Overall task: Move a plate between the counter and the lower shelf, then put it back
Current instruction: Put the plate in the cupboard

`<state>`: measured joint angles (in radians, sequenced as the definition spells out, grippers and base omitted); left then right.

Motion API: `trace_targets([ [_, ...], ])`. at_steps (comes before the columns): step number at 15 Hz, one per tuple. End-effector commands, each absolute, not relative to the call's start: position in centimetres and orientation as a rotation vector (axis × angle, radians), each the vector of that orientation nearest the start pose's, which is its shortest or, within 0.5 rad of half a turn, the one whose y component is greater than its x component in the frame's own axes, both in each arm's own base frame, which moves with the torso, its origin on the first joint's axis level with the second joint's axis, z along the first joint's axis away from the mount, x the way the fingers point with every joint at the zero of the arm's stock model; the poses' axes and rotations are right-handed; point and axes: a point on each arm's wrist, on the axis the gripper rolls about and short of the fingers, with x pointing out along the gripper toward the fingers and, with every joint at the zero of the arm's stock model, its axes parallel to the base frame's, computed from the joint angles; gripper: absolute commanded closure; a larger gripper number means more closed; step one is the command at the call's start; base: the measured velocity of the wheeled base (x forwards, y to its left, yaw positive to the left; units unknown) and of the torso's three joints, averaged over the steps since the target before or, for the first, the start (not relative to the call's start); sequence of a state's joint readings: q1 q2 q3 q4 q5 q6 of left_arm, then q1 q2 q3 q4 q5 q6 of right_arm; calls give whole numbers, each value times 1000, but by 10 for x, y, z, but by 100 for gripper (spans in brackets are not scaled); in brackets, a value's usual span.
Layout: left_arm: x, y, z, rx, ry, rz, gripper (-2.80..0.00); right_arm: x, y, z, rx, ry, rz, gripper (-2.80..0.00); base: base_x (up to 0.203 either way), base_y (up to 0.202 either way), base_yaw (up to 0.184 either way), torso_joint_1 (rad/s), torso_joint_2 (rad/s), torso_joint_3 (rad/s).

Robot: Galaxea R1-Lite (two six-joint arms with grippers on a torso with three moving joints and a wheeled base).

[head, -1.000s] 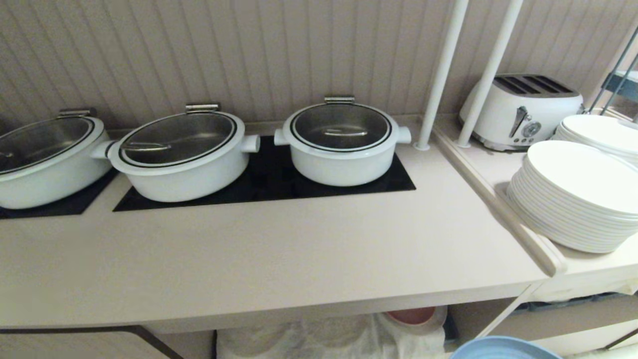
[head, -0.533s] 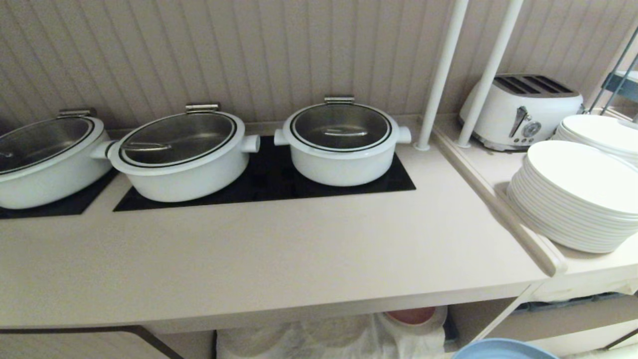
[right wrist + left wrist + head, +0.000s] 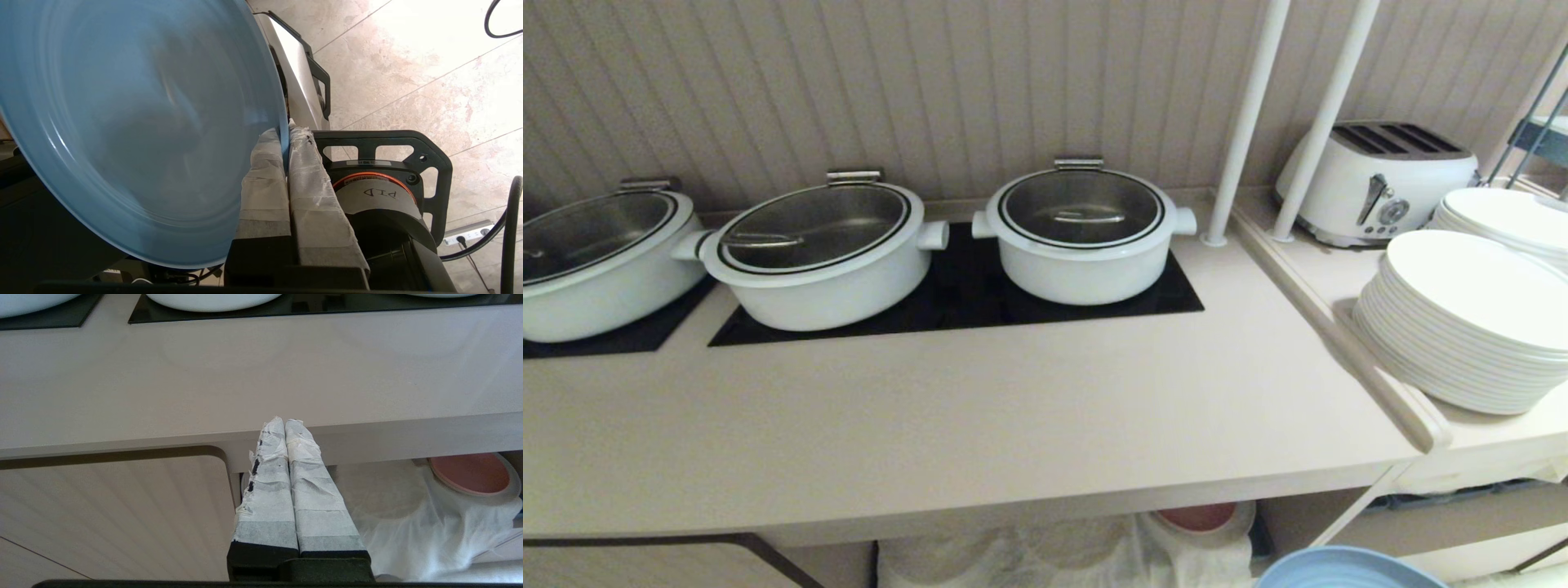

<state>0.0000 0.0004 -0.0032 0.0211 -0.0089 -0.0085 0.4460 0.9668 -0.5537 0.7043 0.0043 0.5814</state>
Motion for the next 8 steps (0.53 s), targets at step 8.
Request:
trace_targets([
  [8, -23, 0, 74, -9, 18, -9, 0, 60, 29, 151, 282, 1199, 83, 0, 0, 0, 0, 0, 0, 0],
])
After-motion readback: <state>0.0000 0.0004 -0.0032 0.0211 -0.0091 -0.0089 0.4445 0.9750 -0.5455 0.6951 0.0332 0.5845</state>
